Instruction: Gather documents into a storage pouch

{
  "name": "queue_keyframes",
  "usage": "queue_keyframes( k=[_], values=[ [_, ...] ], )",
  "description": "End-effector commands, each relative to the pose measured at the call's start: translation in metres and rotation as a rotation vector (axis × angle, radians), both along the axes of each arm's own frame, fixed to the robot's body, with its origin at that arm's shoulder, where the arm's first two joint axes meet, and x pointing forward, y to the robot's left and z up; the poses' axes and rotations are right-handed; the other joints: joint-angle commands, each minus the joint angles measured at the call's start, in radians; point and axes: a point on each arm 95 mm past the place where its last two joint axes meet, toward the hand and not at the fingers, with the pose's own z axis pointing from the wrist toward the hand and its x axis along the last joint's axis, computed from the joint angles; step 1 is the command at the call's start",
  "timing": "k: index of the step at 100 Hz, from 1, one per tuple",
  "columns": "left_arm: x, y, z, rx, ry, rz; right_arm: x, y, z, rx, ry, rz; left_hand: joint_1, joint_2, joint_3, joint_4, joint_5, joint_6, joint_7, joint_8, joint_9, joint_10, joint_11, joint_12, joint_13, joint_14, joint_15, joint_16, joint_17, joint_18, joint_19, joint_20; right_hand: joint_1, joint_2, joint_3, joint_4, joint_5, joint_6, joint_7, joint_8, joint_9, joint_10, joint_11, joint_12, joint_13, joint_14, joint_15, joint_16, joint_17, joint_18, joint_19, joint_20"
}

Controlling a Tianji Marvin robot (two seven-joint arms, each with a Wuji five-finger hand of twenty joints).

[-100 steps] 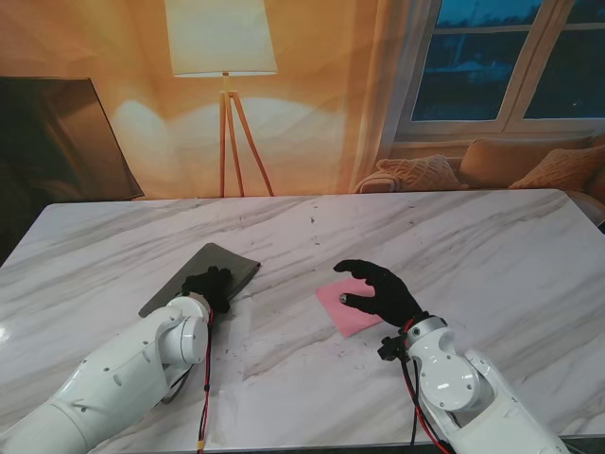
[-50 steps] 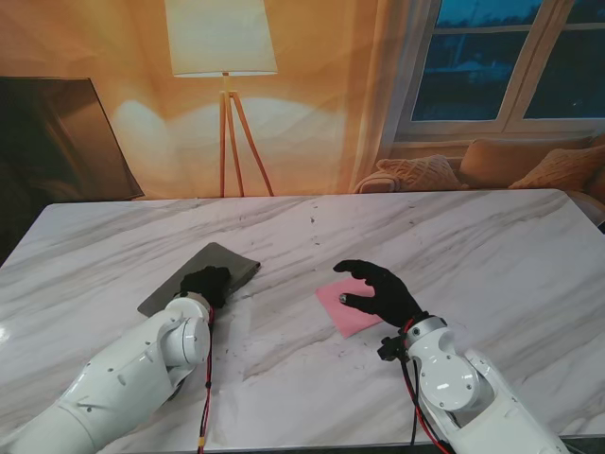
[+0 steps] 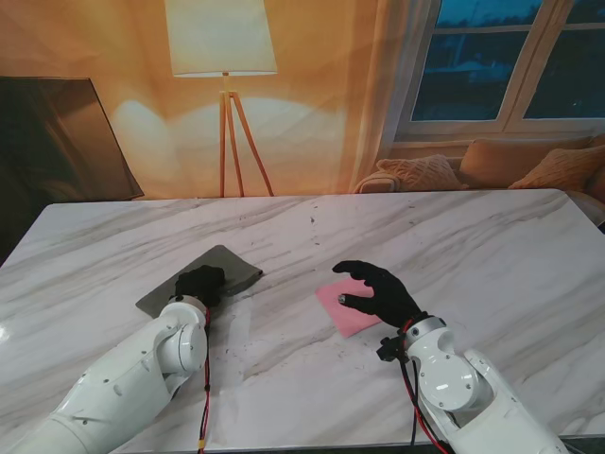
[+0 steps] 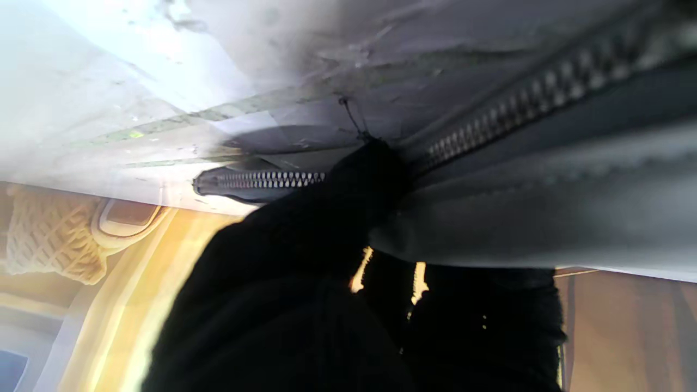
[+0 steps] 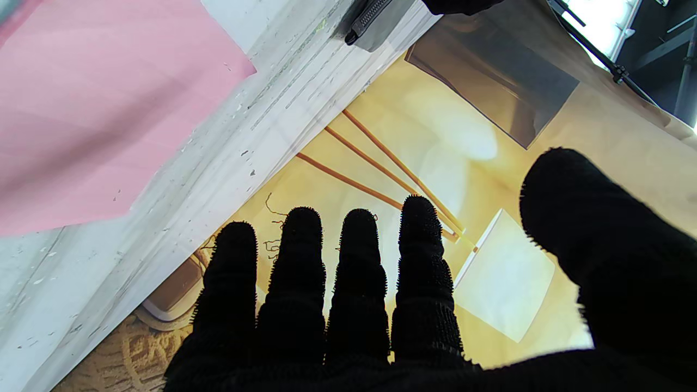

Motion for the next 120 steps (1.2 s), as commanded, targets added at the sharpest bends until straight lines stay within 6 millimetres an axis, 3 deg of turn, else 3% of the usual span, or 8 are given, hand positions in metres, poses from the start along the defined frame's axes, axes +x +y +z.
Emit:
queue_keyframes(
  k=[1,12,31,45,53,71,90,120],
  values=[
    [-0.006,-0.005,0.001,-0.023,0.011,-0.017,-0.001,0.002,-0.001,-0.003,0.014,0.010,0.127,0.105,0.034,0.011,0.170,-0.012,0.325,0.160,0.023,0.020,0.010,0.028,0.027,0.105,0.088,0.024,-0.018,-0.021,0.021,0.041,-0.021,0.033,-0.023,0.004,0.004,0.003,-0.006,0.007,-0.041,-0.004,0.005,0.006,-0.005,-0.013,0.006,0.008,0.000,-0.060,0.002,0.011],
    [-0.009,-0.007,0.011,-0.034,-0.011,-0.043,-0.001,0.003,-0.001,0.002,0.018,0.014,0.123,0.100,0.027,0.007,0.174,-0.025,0.333,0.181,0.038,0.012,0.014,0.029,0.032,0.098,0.092,0.029,-0.014,-0.028,0.026,0.049,-0.019,0.029,-0.016,0.003,0.002,0.010,-0.004,0.007,-0.044,0.004,0.012,0.008,-0.005,-0.017,0.011,0.007,0.003,-0.095,-0.018,-0.007],
    [-0.015,-0.013,0.031,-0.090,-0.037,-0.069,-0.001,0.003,-0.002,0.002,0.022,0.018,0.112,0.092,0.041,0.004,0.181,-0.024,0.323,0.197,0.063,0.006,0.007,0.023,0.022,0.122,0.081,0.032,-0.032,-0.023,0.023,0.063,-0.018,0.026,-0.009,0.002,0.002,0.014,0.000,0.007,-0.045,0.008,0.019,0.008,-0.007,-0.022,0.018,0.006,0.006,-0.117,-0.026,-0.027],
    [-0.025,-0.016,0.046,-0.102,-0.012,-0.106,-0.001,0.003,-0.002,-0.003,0.021,0.017,0.096,0.079,0.067,-0.002,0.187,-0.022,0.310,0.224,0.201,-0.017,-0.050,-0.033,0.024,0.169,0.010,0.003,-0.053,-0.028,0.010,0.094,-0.018,0.024,-0.005,0.001,0.001,0.017,0.003,0.006,-0.044,0.011,0.023,0.008,-0.009,-0.024,0.022,0.005,0.005,-0.125,-0.024,-0.037],
    [-0.030,-0.018,0.053,-0.107,-0.006,-0.124,-0.001,0.004,-0.003,-0.005,0.024,0.019,0.094,0.077,0.072,0.002,0.189,-0.023,0.310,0.229,0.255,-0.008,-0.059,-0.057,0.034,0.178,-0.013,-0.009,-0.056,-0.038,0.021,0.108,-0.020,0.021,-0.005,0.000,0.002,0.014,0.004,0.005,-0.041,0.011,0.025,0.008,-0.010,-0.007,0.024,0.004,0.005,-0.118,-0.020,-0.042],
    [-0.042,-0.026,0.070,-0.146,0.012,-0.141,-0.001,0.006,-0.005,-0.004,0.035,0.030,0.095,0.086,0.059,0.014,0.191,-0.022,0.302,0.255,0.271,0.033,-0.003,-0.030,0.050,0.176,0.092,0.020,-0.044,-0.049,0.053,0.191,-0.020,0.015,-0.003,0.000,0.003,0.016,0.004,0.003,-0.036,0.014,0.024,0.006,-0.008,-0.010,0.019,-0.001,0.003,-0.113,-0.014,-0.051],
    [-0.052,-0.036,0.086,-0.202,0.023,-0.189,0.000,0.005,-0.006,-0.006,0.042,0.023,0.088,0.074,0.072,0.018,0.193,-0.019,0.300,0.260,0.281,0.044,0.004,-0.018,0.060,0.178,0.104,0.028,-0.044,-0.045,0.057,0.207,-0.020,0.015,-0.002,-0.001,0.004,0.017,0.004,0.001,-0.032,0.012,0.021,0.005,-0.010,-0.017,0.016,-0.003,-0.003,-0.114,-0.008,-0.058],
    [-0.064,-0.058,0.105,-0.279,0.046,-0.287,0.001,0.004,-0.006,-0.019,0.033,0.018,0.051,0.028,0.148,-0.002,0.217,-0.024,0.307,0.264,0.318,0.048,0.019,-0.018,0.104,0.175,0.129,0.028,0.003,-0.035,0.078,0.210,-0.011,0.002,0.004,-0.002,-0.007,0.021,0.001,-0.001,-0.029,0.017,0.018,0.005,-0.021,-0.034,0.009,-0.006,-0.010,-0.107,-0.002,-0.062]
  ],
)
